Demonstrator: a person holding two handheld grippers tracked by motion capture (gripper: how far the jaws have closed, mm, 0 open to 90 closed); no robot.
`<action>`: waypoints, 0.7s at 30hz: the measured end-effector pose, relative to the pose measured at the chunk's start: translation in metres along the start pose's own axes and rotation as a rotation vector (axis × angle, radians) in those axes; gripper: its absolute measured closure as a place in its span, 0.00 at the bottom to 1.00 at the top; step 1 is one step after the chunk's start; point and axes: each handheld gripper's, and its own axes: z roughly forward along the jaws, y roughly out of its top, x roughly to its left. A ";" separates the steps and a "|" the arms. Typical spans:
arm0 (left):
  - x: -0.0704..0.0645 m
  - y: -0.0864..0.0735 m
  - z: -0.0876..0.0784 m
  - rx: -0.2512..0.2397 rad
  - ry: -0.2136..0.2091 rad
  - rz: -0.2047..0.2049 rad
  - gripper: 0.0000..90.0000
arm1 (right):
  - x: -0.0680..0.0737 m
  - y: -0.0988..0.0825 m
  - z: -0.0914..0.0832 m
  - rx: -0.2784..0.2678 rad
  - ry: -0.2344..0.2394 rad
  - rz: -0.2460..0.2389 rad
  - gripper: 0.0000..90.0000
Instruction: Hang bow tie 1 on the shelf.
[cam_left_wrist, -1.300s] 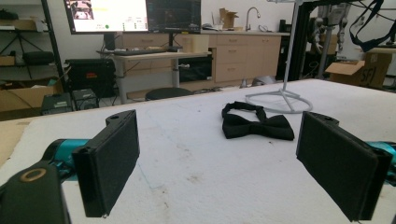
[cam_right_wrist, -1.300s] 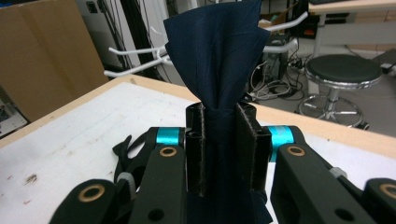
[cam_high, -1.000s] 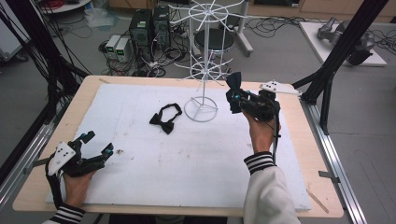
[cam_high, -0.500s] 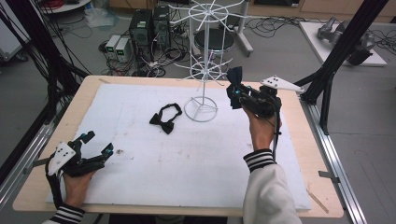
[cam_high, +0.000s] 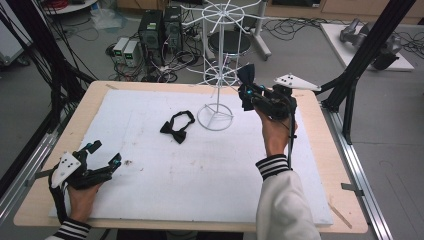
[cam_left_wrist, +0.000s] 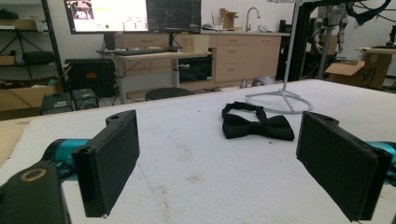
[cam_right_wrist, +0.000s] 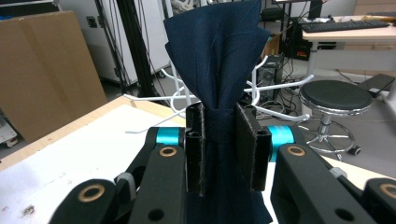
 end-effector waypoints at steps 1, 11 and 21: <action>0.000 0.000 0.000 0.002 -0.001 0.000 0.15 | 0.001 0.000 0.001 0.002 -0.004 0.004 0.83; 0.000 0.000 0.000 0.002 -0.001 0.000 0.15 | 0.008 0.002 0.008 0.018 -0.012 0.014 0.83; 0.000 0.000 0.000 -0.001 0.000 0.000 0.15 | 0.011 0.001 0.014 0.025 -0.012 0.041 0.83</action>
